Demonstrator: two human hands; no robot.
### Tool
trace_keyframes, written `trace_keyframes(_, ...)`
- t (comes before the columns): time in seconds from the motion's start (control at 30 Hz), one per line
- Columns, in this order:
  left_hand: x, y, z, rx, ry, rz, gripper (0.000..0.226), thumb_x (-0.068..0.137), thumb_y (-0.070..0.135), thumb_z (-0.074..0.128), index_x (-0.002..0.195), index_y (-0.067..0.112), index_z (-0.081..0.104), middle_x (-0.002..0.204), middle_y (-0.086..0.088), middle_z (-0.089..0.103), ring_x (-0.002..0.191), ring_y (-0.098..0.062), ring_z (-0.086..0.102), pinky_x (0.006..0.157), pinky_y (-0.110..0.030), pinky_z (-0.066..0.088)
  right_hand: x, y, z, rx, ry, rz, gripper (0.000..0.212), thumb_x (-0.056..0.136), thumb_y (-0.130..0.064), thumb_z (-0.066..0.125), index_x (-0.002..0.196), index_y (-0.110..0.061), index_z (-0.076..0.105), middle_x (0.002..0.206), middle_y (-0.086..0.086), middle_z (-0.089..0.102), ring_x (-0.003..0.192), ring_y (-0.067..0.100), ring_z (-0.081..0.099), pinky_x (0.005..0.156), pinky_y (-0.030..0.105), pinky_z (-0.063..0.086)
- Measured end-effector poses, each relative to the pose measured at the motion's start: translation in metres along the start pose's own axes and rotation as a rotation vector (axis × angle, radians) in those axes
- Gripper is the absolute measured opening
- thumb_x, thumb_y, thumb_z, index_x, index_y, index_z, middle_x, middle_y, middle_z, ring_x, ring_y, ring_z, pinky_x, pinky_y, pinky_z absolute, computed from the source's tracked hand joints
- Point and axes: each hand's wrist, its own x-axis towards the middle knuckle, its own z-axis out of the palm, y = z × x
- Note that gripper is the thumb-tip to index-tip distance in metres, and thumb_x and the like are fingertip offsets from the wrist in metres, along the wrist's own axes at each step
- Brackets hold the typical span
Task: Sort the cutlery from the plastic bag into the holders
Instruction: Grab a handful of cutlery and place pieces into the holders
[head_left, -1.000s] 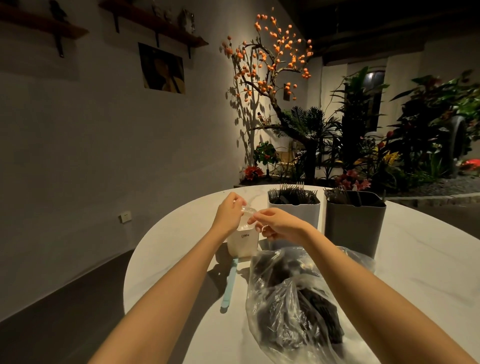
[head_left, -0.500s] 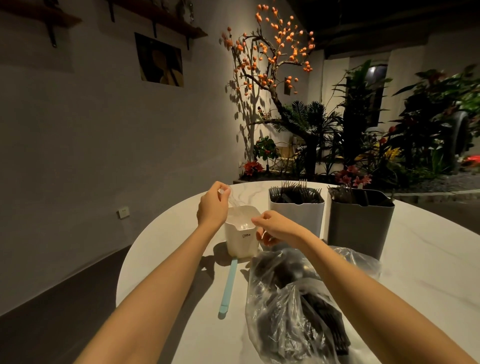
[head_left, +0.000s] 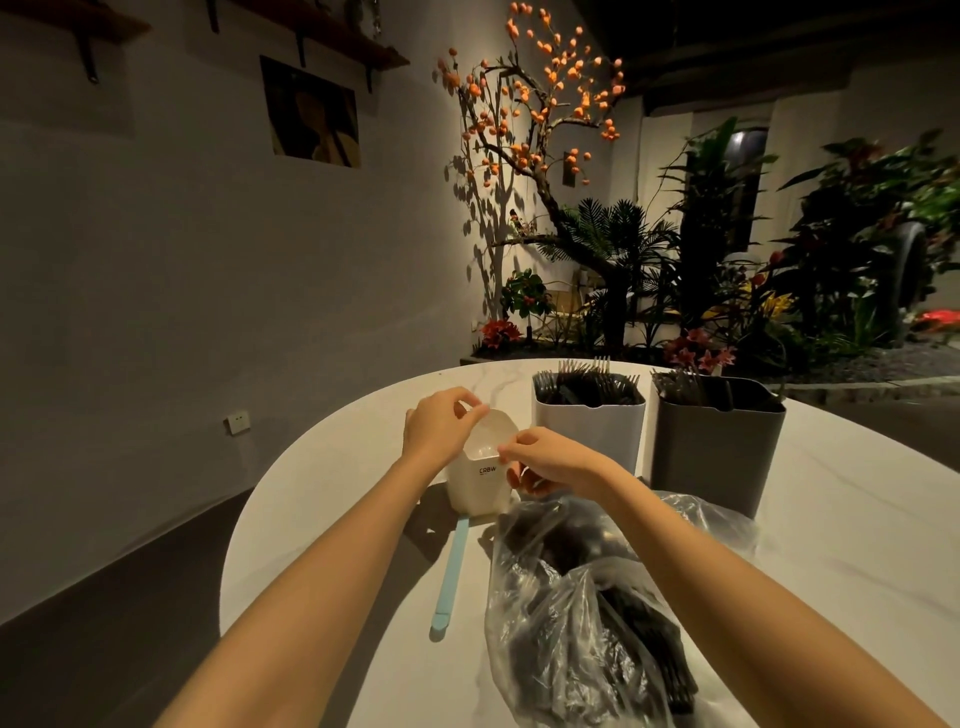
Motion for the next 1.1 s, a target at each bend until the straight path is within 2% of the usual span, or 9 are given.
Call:
trace_keyframes(0.1, -0.003, 0.009, -0.002, -0.089, 0.003, 0.07, 0.022, 0.098, 0.035, 0.051, 0.092, 0.019, 0.063, 0.092, -0.001, 0.066, 0.085, -0.016, 0.059, 0.078, -0.033, 0.051, -0.006, -0.004, -0.003, 0.016, 0.029, -0.012, 0.026, 0.103, -0.027, 0.039, 0.094, -0.01, 0.057, 0.071, 0.003, 0.054, 0.058, 0.011, 0.046, 0.05, 0.016, 0.039)
trace_keyframes(0.2, -0.012, 0.022, -0.003, -0.159, -0.027, 0.13, 0.027, 0.102, 0.029, 0.043, 0.081, 0.017, 0.054, 0.074, 0.003, 0.057, 0.071, -0.015, 0.054, 0.072, -0.036, 0.048, -0.013, -0.007, -0.004, 0.066, 0.104, -0.051, 0.03, 0.104, -0.022, 0.035, 0.084, -0.011, 0.055, 0.066, 0.003, 0.053, 0.051, 0.009, 0.043, 0.046, 0.016, 0.035)
trace_keyframes(0.37, -0.03, 0.052, -0.002, -0.25, -0.087, 0.197, 0.035, 0.104, 0.022, 0.035, 0.071, 0.016, 0.047, 0.068, -0.001, 0.052, 0.066, -0.016, 0.047, 0.068, -0.037, 0.042, -0.029, -0.014, -0.012, 0.185, 0.188, -0.118, 0.032, 0.103, -0.012, 0.027, 0.079, -0.012, 0.047, 0.061, 0.006, 0.05, 0.043, 0.01, 0.037, 0.038, 0.017, 0.027)
trace_keyframes(0.43, -0.036, 0.063, -0.001, -0.267, -0.106, 0.213, 0.039, 0.104, 0.019, 0.034, 0.066, 0.018, 0.044, 0.067, 0.0, 0.05, 0.067, -0.016, 0.045, 0.065, -0.033, 0.037, -0.038, -0.015, -0.017, 0.201, 0.214, -0.141, 0.034, 0.103, -0.009, 0.025, 0.076, -0.012, 0.044, 0.059, 0.006, 0.049, 0.038, 0.008, 0.035, 0.036, 0.017, 0.026)
trace_keyframes(0.7, -0.061, 0.093, 0.001, -0.316, -0.156, 0.265, 0.043, 0.104, 0.019, 0.036, 0.062, 0.021, 0.043, 0.065, 0.004, 0.049, 0.063, -0.009, 0.043, 0.066, -0.03, 0.031, -0.077, -0.009, -0.035, 0.219, 0.308, -0.159, 0.035, 0.101, -0.007, 0.027, 0.072, -0.012, 0.045, 0.053, 0.002, 0.049, 0.032, 0.004, 0.035, 0.033, 0.016, 0.027)
trace_keyframes(1.1, -0.108, 0.123, 0.02, -0.304, -0.244, 0.313, 0.041, 0.105, 0.024, 0.035, 0.065, 0.019, 0.045, 0.063, 0.002, 0.046, 0.061, -0.012, 0.041, 0.065, -0.034, 0.031, -0.134, 0.016, -0.045, 0.251, 0.371, -0.127, 0.035, 0.1, -0.007, 0.027, 0.07, -0.011, 0.045, 0.057, 0.006, 0.047, 0.038, 0.01, 0.034, 0.036, 0.015, 0.023)
